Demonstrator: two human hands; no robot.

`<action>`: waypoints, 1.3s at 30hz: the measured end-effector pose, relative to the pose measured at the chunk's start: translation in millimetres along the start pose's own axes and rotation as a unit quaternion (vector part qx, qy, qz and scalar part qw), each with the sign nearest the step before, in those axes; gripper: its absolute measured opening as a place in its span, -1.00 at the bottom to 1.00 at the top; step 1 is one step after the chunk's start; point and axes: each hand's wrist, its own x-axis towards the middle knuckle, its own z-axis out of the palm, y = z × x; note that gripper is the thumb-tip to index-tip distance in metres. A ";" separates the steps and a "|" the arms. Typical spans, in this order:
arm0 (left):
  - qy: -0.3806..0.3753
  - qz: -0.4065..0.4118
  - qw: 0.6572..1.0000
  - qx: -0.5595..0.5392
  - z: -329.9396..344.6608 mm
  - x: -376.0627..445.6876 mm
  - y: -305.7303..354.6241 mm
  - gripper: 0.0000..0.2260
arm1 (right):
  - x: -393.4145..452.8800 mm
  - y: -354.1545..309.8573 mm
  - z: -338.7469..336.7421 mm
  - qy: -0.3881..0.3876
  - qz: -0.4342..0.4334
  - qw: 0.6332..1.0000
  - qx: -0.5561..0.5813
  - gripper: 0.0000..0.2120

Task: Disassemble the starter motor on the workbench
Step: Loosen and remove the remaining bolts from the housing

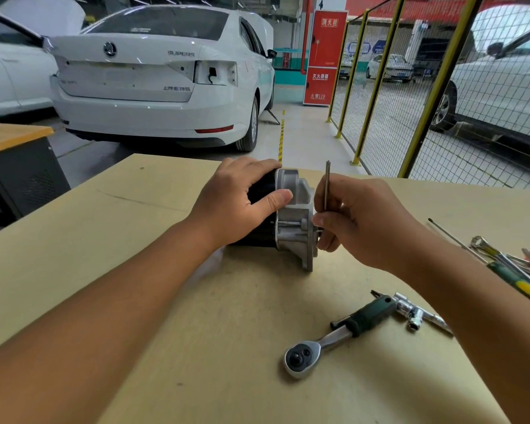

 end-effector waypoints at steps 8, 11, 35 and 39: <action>-0.012 -0.032 0.997 0.064 -1.3 2.3 7.6 -0.43 | -3.4 3.6 4.6 0.039 -0.031 0.998 -0.037 -0.90; -0.017 -0.037 0.996 0.076 0.7 3.2 7.9 -0.46 | -4.8 1.5 9.3 0.078 -0.051 0.993 -0.068 -0.88; 0.023 -0.021 0.990 0.140 9.2 12.5 9.7 -0.43 | -1.0 -8.8 49.0 0.251 -0.028 0.943 0.218 -0.60; 0.026 -0.021 0.990 0.138 10.1 12.6 9.5 -0.43 | -1.1 -4.1 50.5 0.262 -0.054 0.942 0.202 -0.58</action>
